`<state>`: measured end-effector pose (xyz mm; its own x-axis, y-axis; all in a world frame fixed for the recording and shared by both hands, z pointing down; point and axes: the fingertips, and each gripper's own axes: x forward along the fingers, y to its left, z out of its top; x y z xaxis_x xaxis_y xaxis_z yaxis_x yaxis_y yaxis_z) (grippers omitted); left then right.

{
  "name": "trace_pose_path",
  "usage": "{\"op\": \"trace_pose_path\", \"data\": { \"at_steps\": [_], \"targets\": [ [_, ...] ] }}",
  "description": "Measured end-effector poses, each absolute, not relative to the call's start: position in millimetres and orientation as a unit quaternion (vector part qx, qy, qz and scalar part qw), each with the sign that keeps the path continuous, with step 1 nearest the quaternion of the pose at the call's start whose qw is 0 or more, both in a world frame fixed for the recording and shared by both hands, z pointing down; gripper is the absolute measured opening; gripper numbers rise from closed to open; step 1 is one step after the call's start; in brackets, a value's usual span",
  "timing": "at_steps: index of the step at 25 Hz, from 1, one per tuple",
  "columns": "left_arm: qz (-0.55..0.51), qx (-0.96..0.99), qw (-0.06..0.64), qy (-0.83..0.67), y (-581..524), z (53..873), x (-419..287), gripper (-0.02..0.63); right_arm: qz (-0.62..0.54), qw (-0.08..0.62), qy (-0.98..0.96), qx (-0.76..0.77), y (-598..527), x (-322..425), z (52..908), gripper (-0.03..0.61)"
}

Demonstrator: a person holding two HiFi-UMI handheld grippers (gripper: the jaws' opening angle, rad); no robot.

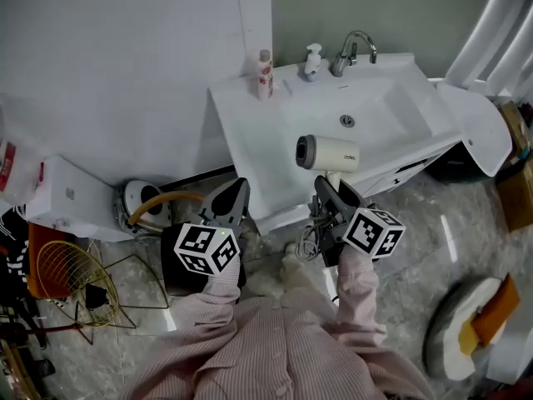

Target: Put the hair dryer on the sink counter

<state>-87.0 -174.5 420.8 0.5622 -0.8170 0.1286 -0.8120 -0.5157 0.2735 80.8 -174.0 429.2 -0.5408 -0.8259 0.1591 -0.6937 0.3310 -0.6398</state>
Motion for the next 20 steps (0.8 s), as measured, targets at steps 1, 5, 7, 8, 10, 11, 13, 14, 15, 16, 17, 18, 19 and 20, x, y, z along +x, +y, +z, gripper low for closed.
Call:
{"op": "trace_pose_path", "data": {
  "at_steps": [1, 5, 7, 8, 10, 11, 13, 14, 15, 16, 17, 18, 19, 20],
  "targets": [
    [-0.008, 0.868, 0.157, -0.471, -181, 423, -85, -0.003, -0.342, 0.095, 0.811, -0.465, -183, 82, 432, 0.17],
    [-0.007, 0.855, 0.173, -0.488, -207, 433, -78, -0.003, -0.354, 0.076, 0.817, -0.45, -218, 85, 444, 0.17],
    [-0.006, 0.85, 0.177, -0.496, -221, 436, -76, -0.003, -0.359, 0.067, 0.82, -0.441, -235, 85, 449, 0.17],
    [-0.006, 0.848, 0.179, -0.5, -227, 438, -75, -0.003, -0.362, 0.063, 0.821, -0.437, -243, 85, 451, 0.17],
    [-0.004, 0.842, 0.184, -0.507, -238, 443, -74, -0.003, -0.367, 0.058, 0.824, -0.427, -258, 83, 454, 0.17],
    [-0.004, 0.839, 0.187, -0.511, -243, 445, -73, -0.003, -0.369, 0.055, 0.825, -0.424, -264, 82, 455, 0.17],
    [-0.004, 0.833, 0.193, -0.518, -250, 450, -71, -0.003, -0.375, 0.046, 0.826, -0.418, -273, 83, 460, 0.17],
    [-0.004, 0.83, 0.196, -0.522, -254, 452, -70, -0.003, -0.377, 0.043, 0.827, -0.415, -279, 83, 462, 0.17],
    [-0.003, 0.827, 0.199, -0.525, -259, 455, -69, -0.003, -0.379, 0.04, 0.828, -0.411, -285, 83, 464, 0.17],
    [-0.003, 0.825, 0.202, -0.528, -264, 458, -68, -0.003, -0.38, 0.037, 0.83, -0.407, -291, 82, 466, 0.17],
    [-0.003, 0.823, 0.204, -0.53, -269, 461, -66, -0.003, -0.383, 0.033, 0.83, -0.403, -297, 82, 469, 0.17],
    [-0.002, 0.822, 0.207, -0.531, -273, 463, -65, -0.003, -0.385, 0.029, 0.831, -0.401, -302, 82, 472, 0.17],
    [-0.002, 0.821, 0.209, -0.531, -277, 466, -63, -0.003, -0.388, 0.025, 0.831, -0.399, -307, 82, 475, 0.17],
    [-0.001, 0.82, 0.212, -0.532, -281, 468, -61, -0.003, -0.39, 0.02, 0.831, -0.397, -312, 82, 479, 0.17]
  ]
}}
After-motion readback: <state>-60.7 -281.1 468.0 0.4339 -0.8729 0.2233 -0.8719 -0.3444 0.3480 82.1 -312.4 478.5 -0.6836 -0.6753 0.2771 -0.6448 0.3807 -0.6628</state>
